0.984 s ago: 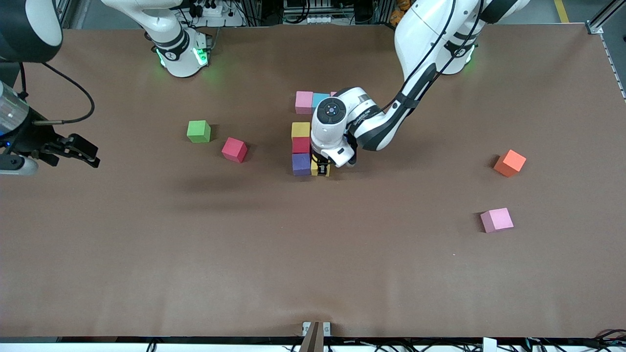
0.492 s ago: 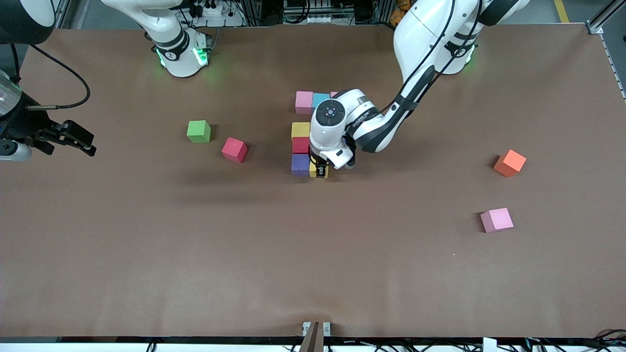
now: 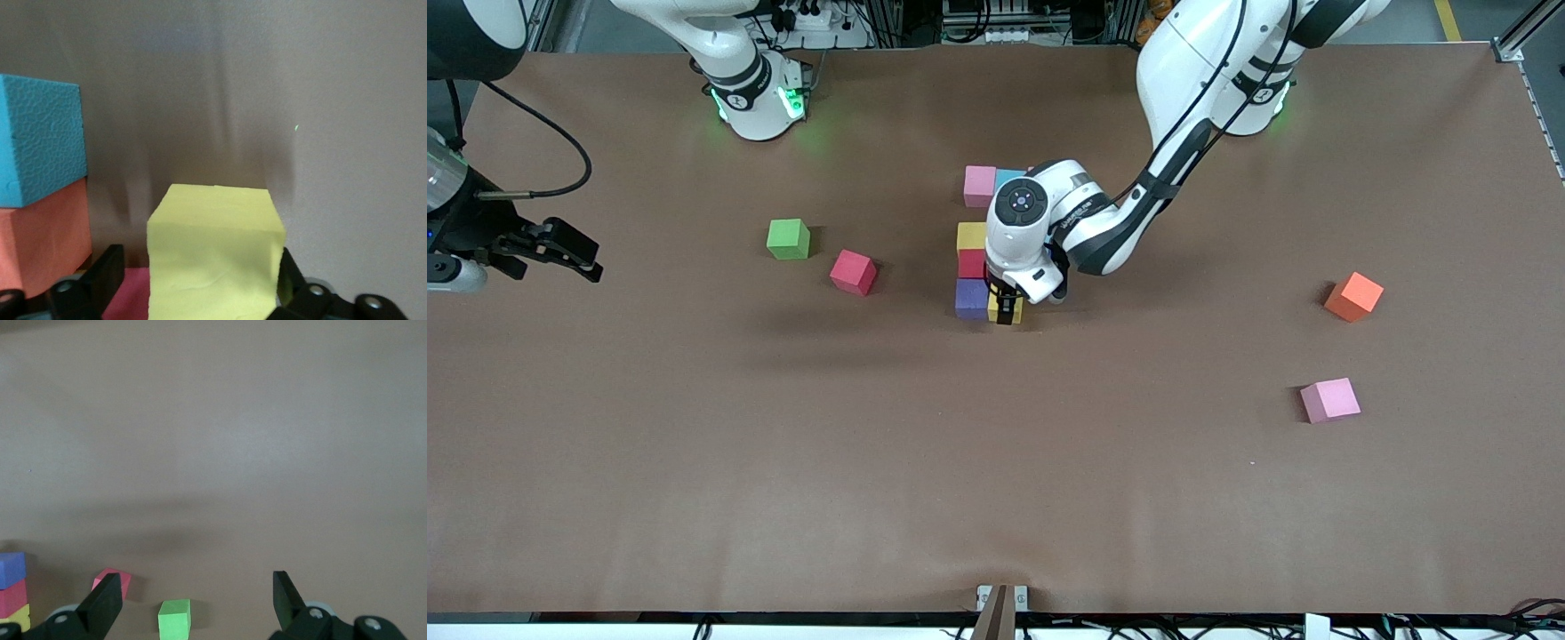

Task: Form number 2 with 11 blocks
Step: 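Lower the yellow cube beside the figure with the left gripper, then release yellow with the left gripper while the right gripper reaches pink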

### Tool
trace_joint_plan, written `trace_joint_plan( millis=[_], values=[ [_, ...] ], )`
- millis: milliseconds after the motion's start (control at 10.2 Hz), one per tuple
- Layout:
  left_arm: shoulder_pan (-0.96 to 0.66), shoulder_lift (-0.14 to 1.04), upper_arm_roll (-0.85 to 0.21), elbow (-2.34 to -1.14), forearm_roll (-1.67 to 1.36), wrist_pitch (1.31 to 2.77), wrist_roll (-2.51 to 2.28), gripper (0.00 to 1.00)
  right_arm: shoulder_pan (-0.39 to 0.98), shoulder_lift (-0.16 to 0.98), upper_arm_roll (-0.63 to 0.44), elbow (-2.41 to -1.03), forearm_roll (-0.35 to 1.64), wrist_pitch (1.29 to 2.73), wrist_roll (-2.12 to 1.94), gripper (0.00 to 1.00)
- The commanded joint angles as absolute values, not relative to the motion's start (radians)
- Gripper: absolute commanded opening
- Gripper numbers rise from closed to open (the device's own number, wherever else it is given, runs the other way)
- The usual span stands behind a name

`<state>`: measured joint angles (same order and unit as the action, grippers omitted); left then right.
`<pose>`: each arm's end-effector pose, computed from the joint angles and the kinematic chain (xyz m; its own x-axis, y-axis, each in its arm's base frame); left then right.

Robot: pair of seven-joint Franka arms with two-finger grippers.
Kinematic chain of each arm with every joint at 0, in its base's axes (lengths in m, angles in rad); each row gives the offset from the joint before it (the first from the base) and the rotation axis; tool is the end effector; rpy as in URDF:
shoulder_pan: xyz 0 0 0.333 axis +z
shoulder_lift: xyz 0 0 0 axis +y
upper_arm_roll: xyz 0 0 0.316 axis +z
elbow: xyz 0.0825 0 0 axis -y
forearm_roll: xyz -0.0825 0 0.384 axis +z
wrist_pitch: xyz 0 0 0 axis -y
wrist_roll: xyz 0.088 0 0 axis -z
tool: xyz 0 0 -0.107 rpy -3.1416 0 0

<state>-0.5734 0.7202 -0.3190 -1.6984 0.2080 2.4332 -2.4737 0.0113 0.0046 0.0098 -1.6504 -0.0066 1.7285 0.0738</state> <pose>0.4449 -0.5147 0.1973 0.0632 0.9941 -0.0879 0.9978 -0.0646 -0.0133 0.5690 0.0114 0.5983 0.9959 -0.0517 0.0737 -0.0519 -0.9987 0.0011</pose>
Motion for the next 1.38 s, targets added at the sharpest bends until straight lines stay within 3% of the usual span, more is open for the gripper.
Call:
trace_joint_plan(
  millis=[0, 492, 1279],
  values=[
    [-0.583, 0.724, -0.307, -1.674, 0.212, 2.421, -2.49, 1.0, 0.027, -0.008, 0.018, -1.672, -0.02, 1.732, 0.084, 1.0],
    [-0.575, 0.692, -0.308, -1.695, 0.213, 2.387, -2.45, 1.0, 0.104, 0.072, 0.02, -1.699, -0.018, 1.831, 0.078, 1.0],
    [-0.584, 0.576, -0.316, -1.697, 0.213, 2.283, -2.411, 1.0, 0.285, 0.083, 0.02, -2.027, -0.021, 2.125, -0.068, 1.0]
  ],
)
